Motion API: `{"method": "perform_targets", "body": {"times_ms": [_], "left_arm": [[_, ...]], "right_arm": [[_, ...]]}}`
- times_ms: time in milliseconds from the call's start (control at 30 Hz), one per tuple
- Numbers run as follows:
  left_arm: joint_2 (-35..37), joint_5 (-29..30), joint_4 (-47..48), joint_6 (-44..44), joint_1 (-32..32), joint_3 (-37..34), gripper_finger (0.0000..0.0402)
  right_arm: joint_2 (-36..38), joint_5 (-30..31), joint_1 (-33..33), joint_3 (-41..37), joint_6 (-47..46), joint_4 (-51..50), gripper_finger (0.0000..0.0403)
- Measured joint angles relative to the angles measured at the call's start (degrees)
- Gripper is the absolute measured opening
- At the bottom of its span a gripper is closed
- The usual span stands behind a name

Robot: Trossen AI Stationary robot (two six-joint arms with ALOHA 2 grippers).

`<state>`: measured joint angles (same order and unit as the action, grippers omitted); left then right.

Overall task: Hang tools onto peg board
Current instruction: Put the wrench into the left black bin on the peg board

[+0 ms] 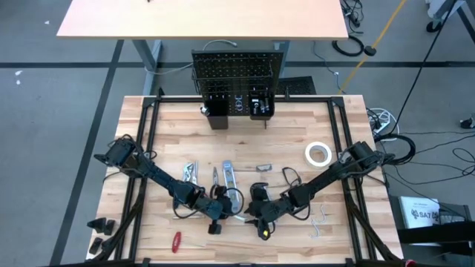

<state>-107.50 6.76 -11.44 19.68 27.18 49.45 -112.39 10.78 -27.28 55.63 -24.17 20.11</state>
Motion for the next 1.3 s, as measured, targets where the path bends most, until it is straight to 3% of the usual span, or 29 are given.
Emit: {"method": "perform_targets", "body": {"times_ms": [300,600,833,1167,1300], "left_arm": [[-0.1,-0.4,-0.1,8.2,0.0,0.0,0.0001],[-0.1,-1.0,-0.2,9.6,0.2,0.1,0.0001],[-0.1,-2.3,-0.3,10.1,0.2,0.1,0.0001],[-0.1,-4.8,-0.2,8.5,0.2,0.2,0.0001],[-0.1,-4.9,-0.5,6.3,0.3,0.2,0.0001]], "right_arm": [[-0.1,6.1,-3.0,2.3,-0.4,-4.2,0.0173],[-4.1,9.1,-4.2,2.6,-0.7,-4.0,0.0173],[-8.5,12.4,-4.6,8.9,1.3,-9.6,0.0169],[-9.5,13.4,-5.5,11.2,-2.0,-19.1,0.0080],[-9.4,13.6,-5.5,11.0,-2.0,-18.9,0.0073]]}}
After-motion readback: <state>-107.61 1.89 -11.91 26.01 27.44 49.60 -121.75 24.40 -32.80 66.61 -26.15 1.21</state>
